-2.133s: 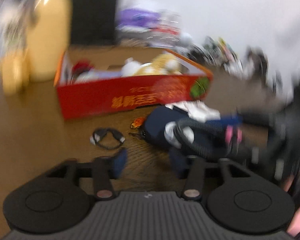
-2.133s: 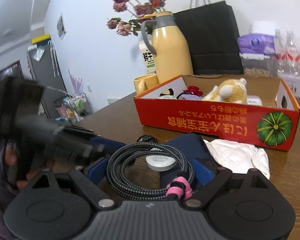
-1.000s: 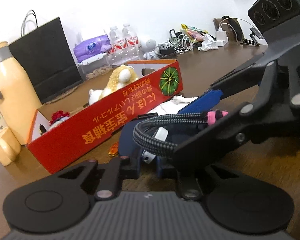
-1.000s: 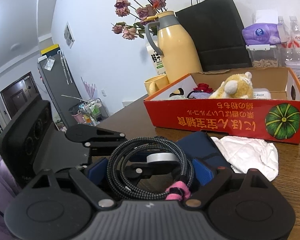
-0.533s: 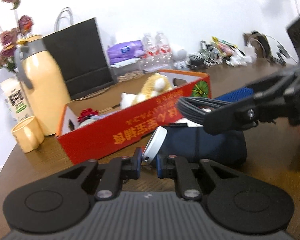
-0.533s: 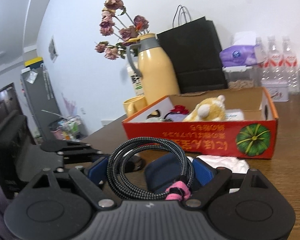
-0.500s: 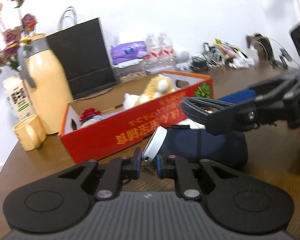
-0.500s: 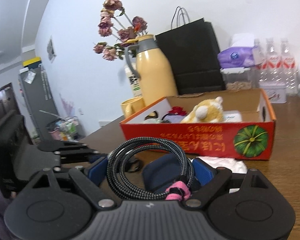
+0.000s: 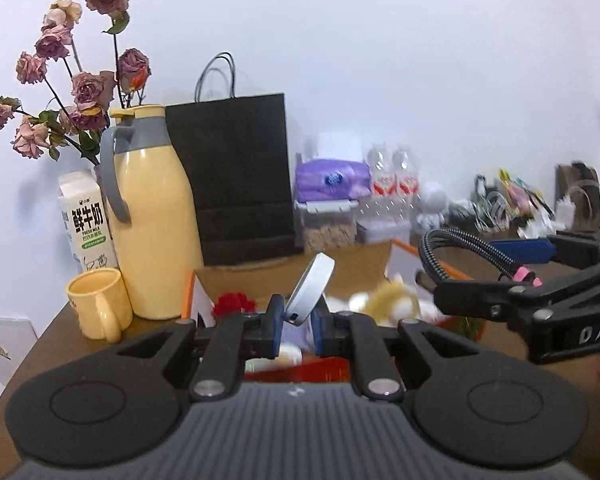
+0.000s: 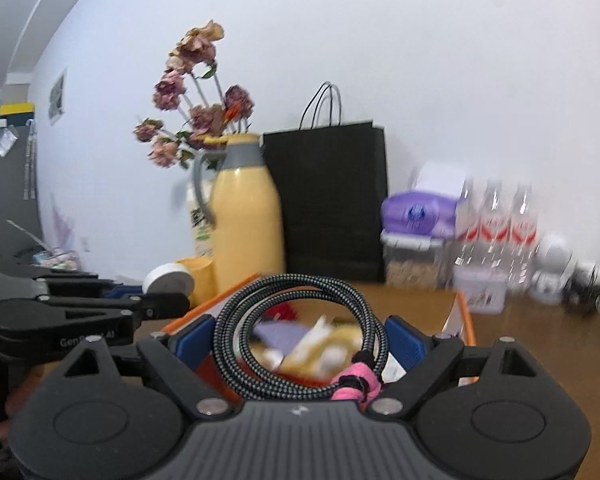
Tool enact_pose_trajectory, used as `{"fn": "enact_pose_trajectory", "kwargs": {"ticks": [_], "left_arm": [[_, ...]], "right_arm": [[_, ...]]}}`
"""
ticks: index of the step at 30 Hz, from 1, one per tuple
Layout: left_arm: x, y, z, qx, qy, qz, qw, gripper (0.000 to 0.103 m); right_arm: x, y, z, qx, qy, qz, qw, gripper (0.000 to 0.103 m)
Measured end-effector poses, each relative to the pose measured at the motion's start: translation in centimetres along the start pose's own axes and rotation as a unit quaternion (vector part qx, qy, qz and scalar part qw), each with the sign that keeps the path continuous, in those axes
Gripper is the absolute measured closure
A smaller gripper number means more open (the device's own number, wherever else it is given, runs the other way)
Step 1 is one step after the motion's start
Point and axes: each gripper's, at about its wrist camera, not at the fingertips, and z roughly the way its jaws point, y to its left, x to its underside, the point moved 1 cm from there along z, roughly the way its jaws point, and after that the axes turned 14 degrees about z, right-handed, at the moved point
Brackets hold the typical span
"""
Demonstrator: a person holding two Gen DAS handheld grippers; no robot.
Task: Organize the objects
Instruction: 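Carry the cap and braided cable into the box and open both grippers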
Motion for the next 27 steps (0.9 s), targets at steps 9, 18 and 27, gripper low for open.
{"fn": "enact_pose_trajectory", "kwargs": {"ticks": [9, 18, 27], "left_arm": [[-2.5, 1.4, 5.9, -0.035, 0.006, -0.044, 0.9984, 0.088], [-0.8, 2.7, 12.8, -0.055, 0.07, -0.076, 0.9931, 0.088], [0.3, 2.1, 13.0, -0.067, 0.076, -0.049, 0.9936, 0.052]], "right_arm": [[-2.9, -1.0, 7.4, 0.042, -0.009, 0.033, 0.999, 0.013], [-2.1, -3.6, 13.4, 0.113, 0.009, 0.057, 0.992, 0.013], [-0.5, -5.0, 13.9, 0.116, 0.055, 0.074, 0.989, 0.011]]}}
